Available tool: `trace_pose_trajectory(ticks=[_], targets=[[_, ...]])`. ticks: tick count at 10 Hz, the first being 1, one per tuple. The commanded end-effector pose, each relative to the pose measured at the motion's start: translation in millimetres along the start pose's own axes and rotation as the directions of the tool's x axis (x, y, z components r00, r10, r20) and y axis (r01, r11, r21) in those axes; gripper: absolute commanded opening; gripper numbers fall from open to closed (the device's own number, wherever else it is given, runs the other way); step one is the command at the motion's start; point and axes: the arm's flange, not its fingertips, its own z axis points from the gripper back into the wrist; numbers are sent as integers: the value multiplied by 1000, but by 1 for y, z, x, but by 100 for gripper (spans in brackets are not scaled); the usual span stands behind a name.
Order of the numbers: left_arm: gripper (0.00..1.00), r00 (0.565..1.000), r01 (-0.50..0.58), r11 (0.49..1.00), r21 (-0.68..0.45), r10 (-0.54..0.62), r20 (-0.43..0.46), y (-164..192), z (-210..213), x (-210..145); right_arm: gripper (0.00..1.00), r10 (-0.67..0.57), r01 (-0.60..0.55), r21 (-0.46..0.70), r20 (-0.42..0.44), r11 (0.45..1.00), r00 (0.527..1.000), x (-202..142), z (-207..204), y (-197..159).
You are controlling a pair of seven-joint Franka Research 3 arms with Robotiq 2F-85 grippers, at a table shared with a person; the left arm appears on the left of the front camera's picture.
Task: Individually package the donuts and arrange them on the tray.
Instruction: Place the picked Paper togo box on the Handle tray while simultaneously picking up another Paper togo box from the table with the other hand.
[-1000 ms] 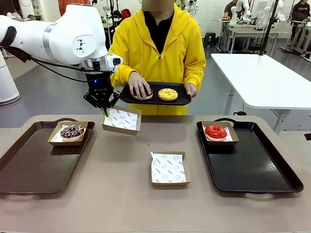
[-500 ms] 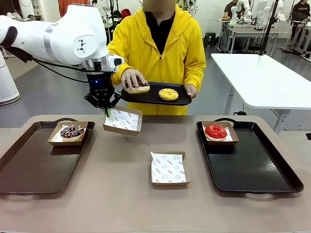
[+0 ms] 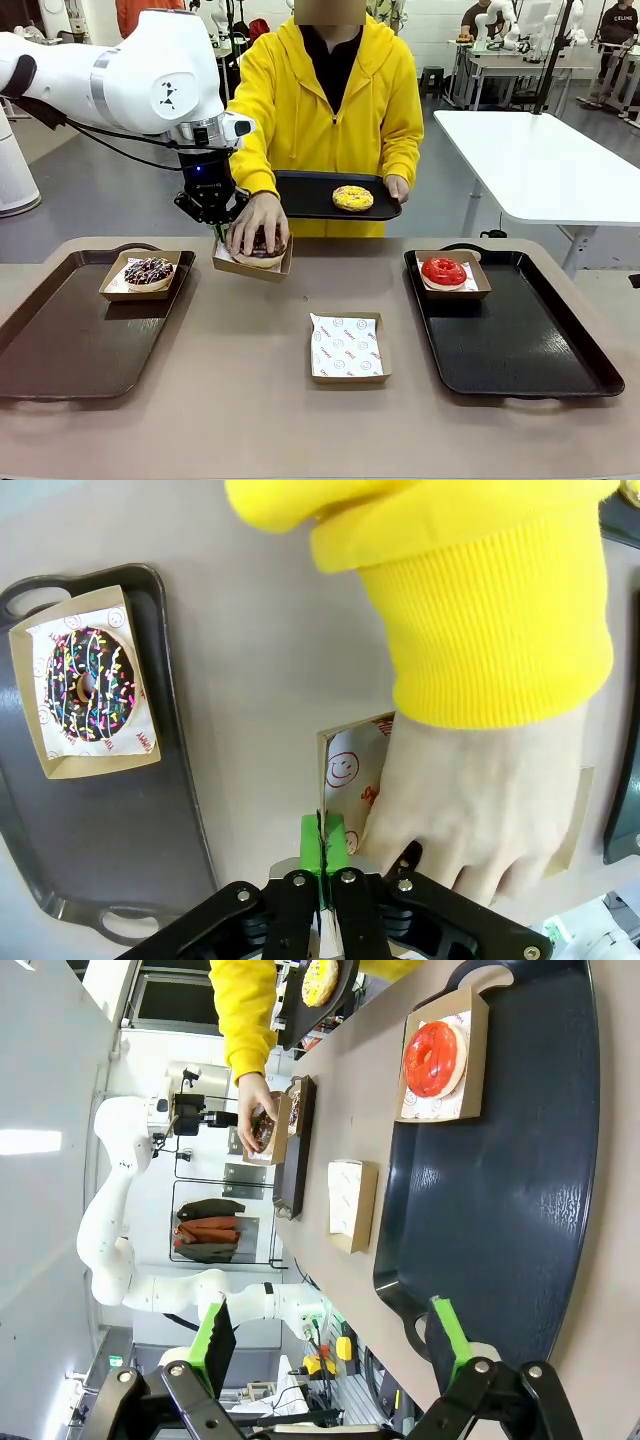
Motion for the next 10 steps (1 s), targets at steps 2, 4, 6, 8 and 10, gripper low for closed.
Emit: trace_pose_trajectory(ticks=[2, 4, 6, 8, 10], targets=[[0, 1000, -2, 1000, -1, 2, 5, 2, 1, -3, 100, 6, -6, 2, -1, 1000, 1000, -3, -1, 3], [0, 1000, -2, 1000, -1, 2, 5, 2, 1, -3, 100, 6, -6, 2, -1, 1000, 1000, -3, -1, 3], [0, 1000, -2, 1000, -1, 2, 5, 2, 1, -3, 100, 6, -6, 2, -1, 1000, 1000, -3, -1, 3], [0, 1000, -2, 1000, -1, 2, 5, 2, 1, -3, 100, 6, -6, 2, -1, 1000, 1000, -3, -1, 3], [0, 1000, -2, 1000, -1, 2, 5, 2, 1, -3, 100, 6, -6, 2, -1, 1000, 1000, -3, -1, 3]])
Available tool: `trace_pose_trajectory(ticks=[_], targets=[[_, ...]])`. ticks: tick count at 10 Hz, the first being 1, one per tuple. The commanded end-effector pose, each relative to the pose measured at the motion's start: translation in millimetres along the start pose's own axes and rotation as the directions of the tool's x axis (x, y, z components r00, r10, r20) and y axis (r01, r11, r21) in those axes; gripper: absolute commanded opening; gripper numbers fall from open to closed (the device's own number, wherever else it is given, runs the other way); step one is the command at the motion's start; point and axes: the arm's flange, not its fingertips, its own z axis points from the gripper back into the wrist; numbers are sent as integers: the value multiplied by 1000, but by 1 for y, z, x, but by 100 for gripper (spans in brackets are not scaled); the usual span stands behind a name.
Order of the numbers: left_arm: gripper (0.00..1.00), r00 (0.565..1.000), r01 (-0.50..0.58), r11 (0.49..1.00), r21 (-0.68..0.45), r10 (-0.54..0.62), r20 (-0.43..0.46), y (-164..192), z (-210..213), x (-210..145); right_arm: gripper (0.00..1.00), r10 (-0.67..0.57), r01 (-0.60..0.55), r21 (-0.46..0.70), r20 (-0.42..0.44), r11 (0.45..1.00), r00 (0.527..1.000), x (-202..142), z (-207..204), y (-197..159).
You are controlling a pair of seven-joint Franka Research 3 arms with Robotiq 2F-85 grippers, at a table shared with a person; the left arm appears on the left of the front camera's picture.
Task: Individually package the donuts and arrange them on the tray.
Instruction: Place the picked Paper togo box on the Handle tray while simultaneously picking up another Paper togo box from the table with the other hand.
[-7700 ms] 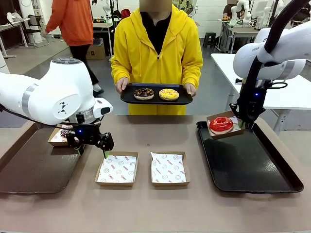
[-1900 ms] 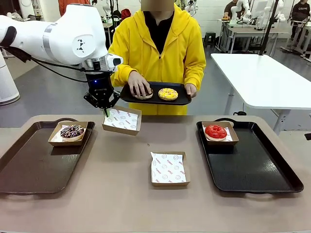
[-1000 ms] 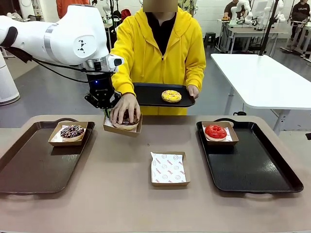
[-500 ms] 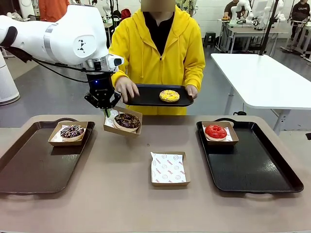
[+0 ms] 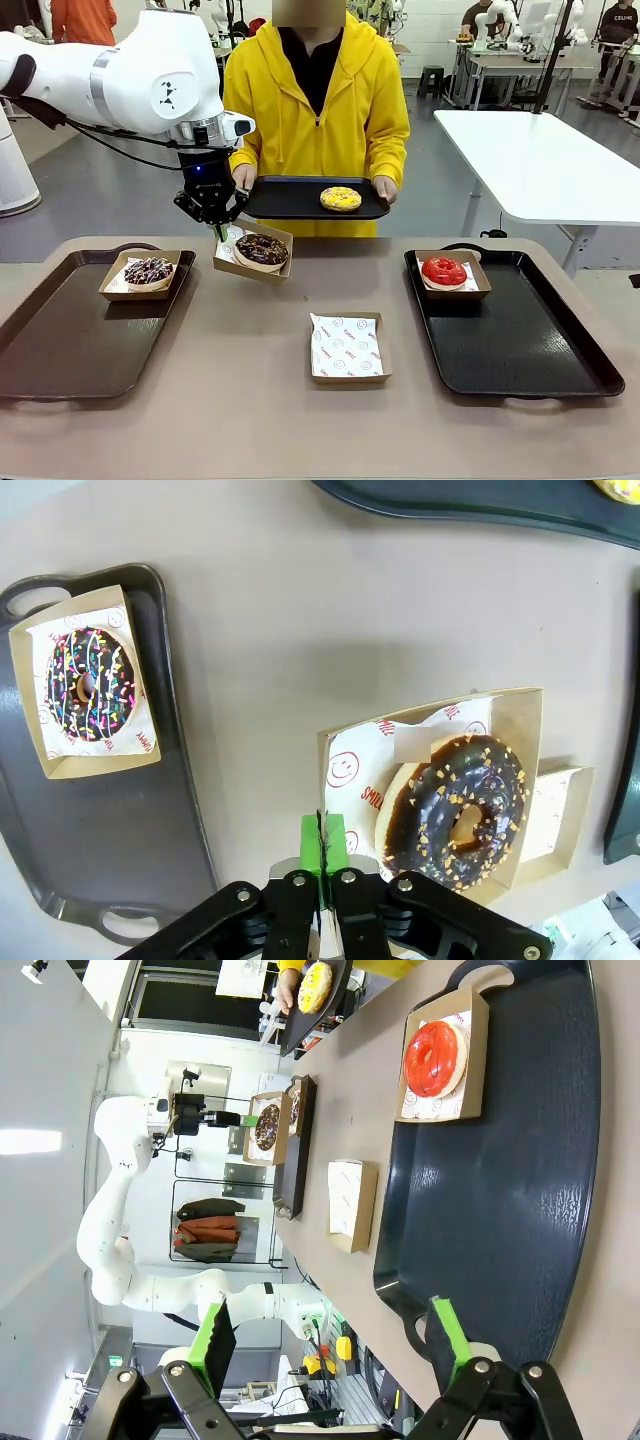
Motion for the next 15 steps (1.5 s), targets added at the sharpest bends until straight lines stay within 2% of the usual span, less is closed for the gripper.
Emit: trace_pose_trajectory(ticks=[1, 5, 7, 9, 11, 13, 15], targets=[[0, 1000, -2, 1000, -2, 2, 5, 2, 1, -3, 100, 6, -6, 2, 0, 1000, 1000, -3, 0, 3], [1, 1000, 0, 1000, 0, 0, 0, 0, 0, 0, 100, 0, 0, 0, 0, 1000, 1000, 0, 0, 0], [1, 999, 42, 999, 3, -42, 5, 31, 29, -28, 100, 45, -60, -155, -97, 986, 994, 13, -40, 47], [1, 997, 71, 994, 83, -69, -18, 72, 47, -62, 100, 28, -85, -268, -207, 960, 978, 26, -84, 90], [1, 999, 31, 997, 65, -30, -19, 115, 55, -83, 100, 30, -135, -367, -278, 920, 960, 40, -138, 129], [1, 1000, -12, 999, 37, 13, -21, 151, 56, -97, 100, 37, -195, -433, -346, 880, 938, 40, -197, 153], [1, 999, -52, 998, 24, 52, -16, 183, 49, -109, 100, 27, -231, -501, -381, 834, 924, 41, -246, 158]])
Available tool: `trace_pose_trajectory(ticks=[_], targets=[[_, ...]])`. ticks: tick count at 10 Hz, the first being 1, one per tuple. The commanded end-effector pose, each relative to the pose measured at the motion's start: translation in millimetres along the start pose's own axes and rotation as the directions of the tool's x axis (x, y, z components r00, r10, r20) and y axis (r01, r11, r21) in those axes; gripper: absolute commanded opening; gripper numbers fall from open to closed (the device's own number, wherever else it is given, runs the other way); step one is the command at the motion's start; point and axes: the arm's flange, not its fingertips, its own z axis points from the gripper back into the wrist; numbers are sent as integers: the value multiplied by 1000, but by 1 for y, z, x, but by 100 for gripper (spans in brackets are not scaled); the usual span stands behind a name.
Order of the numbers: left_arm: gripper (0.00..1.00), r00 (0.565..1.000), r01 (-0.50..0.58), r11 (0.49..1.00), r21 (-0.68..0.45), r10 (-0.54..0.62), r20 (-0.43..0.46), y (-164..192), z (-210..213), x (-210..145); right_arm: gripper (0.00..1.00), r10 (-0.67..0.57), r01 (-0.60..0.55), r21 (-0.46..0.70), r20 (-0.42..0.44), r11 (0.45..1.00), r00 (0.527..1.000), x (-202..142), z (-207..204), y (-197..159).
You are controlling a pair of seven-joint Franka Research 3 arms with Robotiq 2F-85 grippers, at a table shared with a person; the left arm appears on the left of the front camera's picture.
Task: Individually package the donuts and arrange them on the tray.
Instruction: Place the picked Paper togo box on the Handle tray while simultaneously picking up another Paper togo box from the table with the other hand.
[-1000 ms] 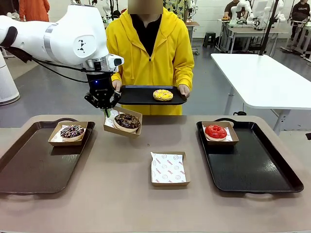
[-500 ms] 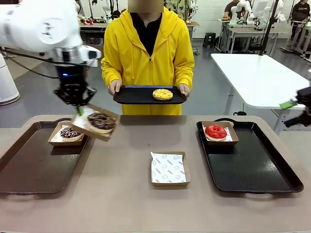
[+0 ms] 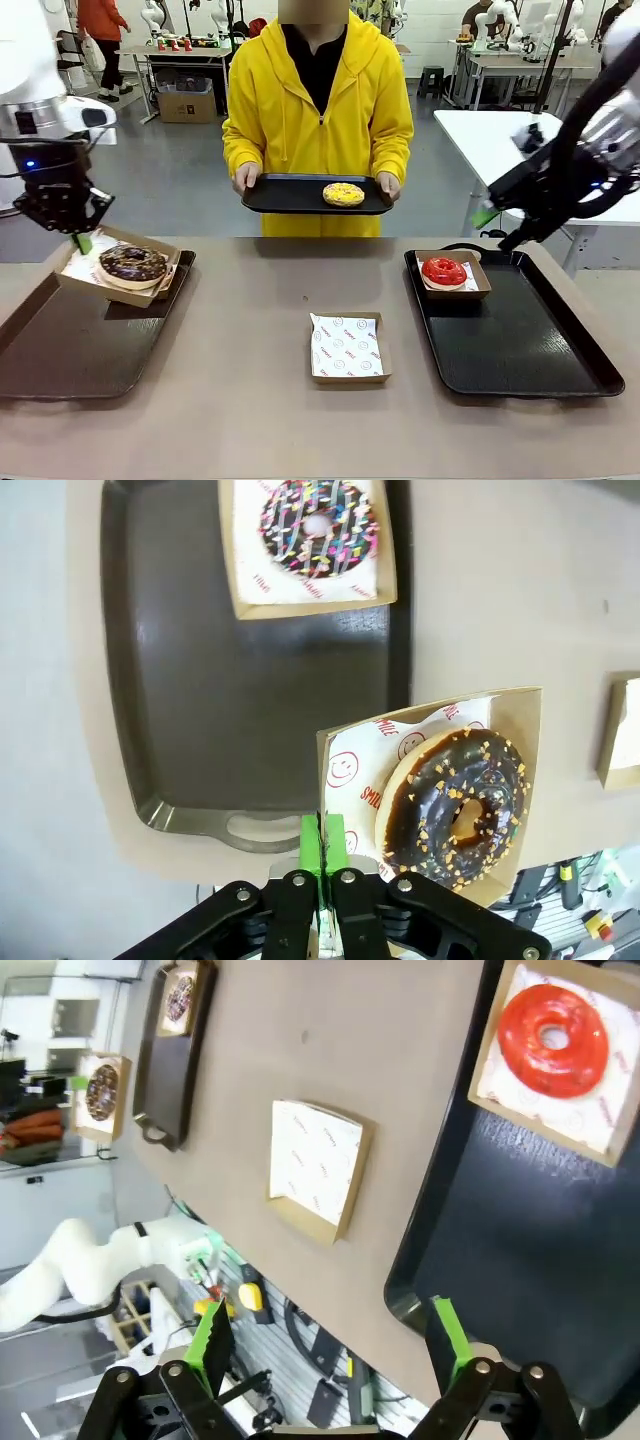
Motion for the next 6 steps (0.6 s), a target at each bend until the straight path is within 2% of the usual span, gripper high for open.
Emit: trace_pose_trajectory(ticks=[1, 4, 6], targets=[[1, 1000, -10, 1000, -28, 11, 15, 20, -12, -11, 100, -23, 21, -91, -20, 996, 1000, 9, -27, 4], [1, 1000, -19, 1000, 11, 19, 2, 42, -25, -7, 100, -8, 4, -101, -41, 995, 999, 13, -49, 6], [1, 999, -41, 999, -7, 41, -17, 31, -16, -8, 100, 8, -10, -79, -32, 997, 999, 15, -43, 13]])
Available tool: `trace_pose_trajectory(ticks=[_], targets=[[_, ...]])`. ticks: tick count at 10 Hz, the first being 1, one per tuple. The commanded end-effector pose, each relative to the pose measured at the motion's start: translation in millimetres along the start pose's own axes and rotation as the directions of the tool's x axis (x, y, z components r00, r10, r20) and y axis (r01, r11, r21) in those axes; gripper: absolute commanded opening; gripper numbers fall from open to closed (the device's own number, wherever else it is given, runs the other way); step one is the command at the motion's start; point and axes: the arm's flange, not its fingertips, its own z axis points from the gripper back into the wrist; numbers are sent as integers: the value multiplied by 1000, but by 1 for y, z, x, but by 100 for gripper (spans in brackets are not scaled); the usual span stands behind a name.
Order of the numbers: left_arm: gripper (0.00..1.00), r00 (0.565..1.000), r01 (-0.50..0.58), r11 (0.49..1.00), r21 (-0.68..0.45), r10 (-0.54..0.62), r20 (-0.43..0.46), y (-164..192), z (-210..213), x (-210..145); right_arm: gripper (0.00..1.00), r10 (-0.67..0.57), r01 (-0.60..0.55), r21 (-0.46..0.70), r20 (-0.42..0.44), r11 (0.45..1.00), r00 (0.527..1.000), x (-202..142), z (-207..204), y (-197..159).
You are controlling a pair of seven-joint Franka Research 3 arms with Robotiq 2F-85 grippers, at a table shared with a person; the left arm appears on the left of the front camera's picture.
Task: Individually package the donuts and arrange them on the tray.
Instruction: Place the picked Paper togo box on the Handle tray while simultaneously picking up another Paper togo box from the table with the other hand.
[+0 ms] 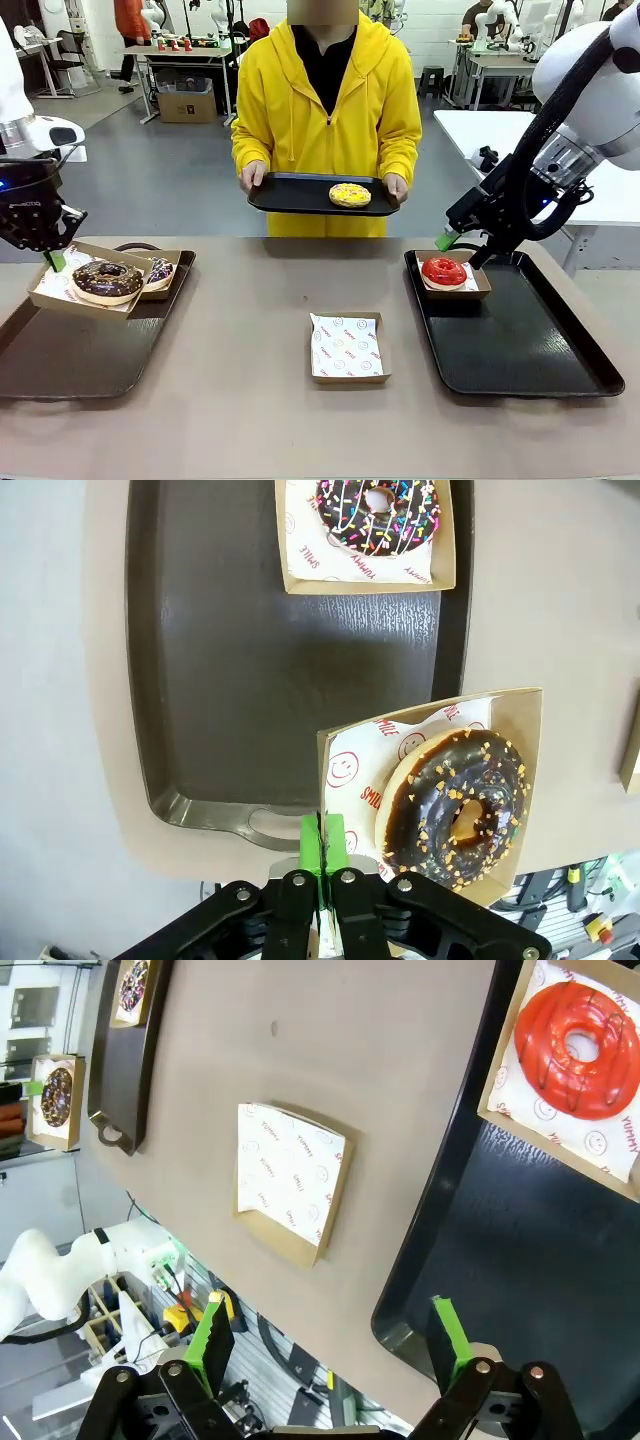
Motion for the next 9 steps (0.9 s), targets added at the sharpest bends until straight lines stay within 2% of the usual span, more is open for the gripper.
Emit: trace_pose_trajectory(ticks=[1, 7, 9], targets=[[1, 1000, -1, 1000, -5, 1, 3, -3, 5, 0, 100, 2, -2, 2, 4, 1000, 1000, -2, 4, 2], [1, 1000, 4, 1000, 1, -4, 2, -2, 1, 0, 100, 1, -1, 0, 8, 1000, 1000, -1, 4, 1], [1, 998, 67, 998, -19, -68, -17, 22, -12, 8, 100, -85, 70, -219, -61, 973, 995, 6, -18, 42]])
